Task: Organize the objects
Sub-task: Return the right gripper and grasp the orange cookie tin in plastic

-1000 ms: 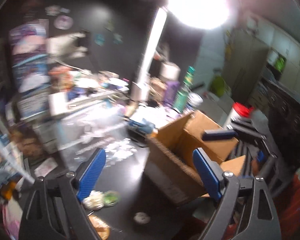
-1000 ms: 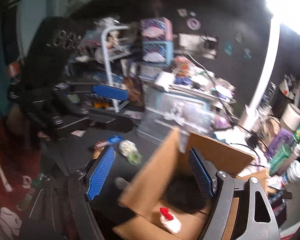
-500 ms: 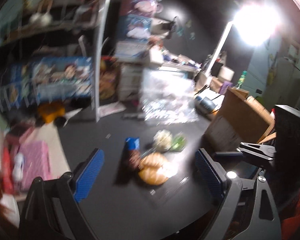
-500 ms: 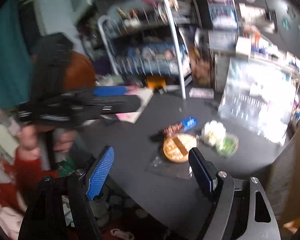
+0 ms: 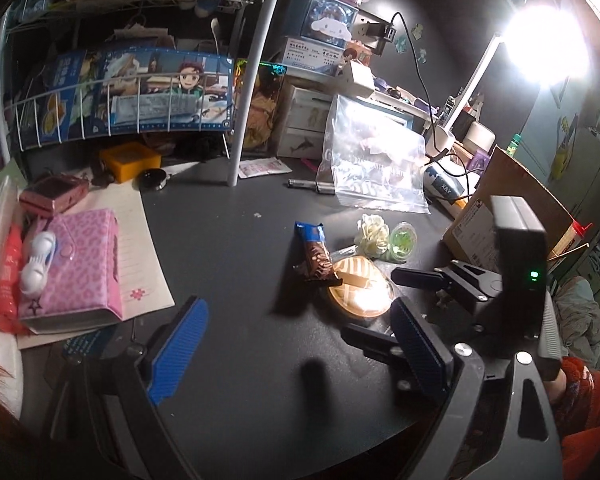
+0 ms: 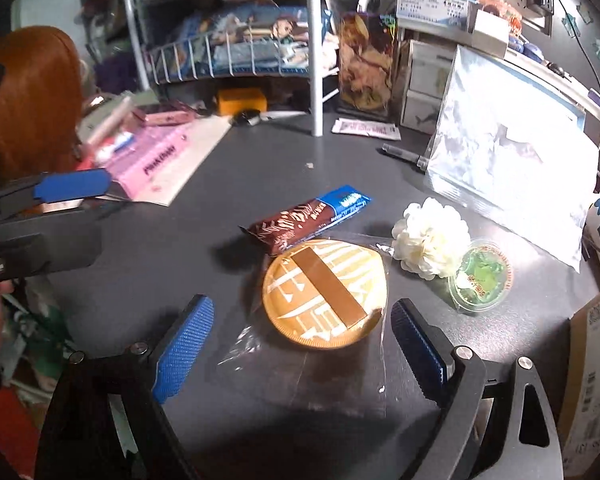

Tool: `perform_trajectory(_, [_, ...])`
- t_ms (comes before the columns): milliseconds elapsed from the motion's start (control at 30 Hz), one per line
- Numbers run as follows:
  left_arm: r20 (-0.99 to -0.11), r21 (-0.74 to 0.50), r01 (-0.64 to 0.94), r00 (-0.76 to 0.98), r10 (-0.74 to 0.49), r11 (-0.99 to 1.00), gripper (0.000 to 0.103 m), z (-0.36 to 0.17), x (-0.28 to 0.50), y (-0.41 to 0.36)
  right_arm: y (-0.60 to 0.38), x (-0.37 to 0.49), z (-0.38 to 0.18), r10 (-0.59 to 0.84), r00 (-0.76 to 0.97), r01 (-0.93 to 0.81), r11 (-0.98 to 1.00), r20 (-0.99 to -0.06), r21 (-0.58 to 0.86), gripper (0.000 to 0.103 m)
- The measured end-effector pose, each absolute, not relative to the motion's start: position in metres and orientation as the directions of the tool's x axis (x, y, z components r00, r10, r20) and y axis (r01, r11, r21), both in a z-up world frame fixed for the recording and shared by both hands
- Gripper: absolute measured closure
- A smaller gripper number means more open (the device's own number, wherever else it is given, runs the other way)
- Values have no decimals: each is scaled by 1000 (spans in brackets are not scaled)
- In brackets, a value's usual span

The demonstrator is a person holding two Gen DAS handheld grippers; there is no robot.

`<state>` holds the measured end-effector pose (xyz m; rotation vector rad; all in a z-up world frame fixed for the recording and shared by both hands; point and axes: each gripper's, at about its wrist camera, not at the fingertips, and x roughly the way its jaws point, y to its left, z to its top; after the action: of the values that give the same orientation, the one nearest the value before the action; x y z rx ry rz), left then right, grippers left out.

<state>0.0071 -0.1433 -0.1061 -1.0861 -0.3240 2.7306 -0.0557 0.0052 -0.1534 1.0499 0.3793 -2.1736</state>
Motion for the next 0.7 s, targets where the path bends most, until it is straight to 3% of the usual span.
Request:
perform_trajectory(300, [-659,-263,-96,-709,251,-960,12,-105,5,-140,9,-59,-158,-433,-439,686,-728,-787,18,39])
perform_trajectory(700, [-659,-253,-129,-703,269,-959,12,-96,4,-122,45,-50,-138,-486,-430,695,-716,-760,65,43])
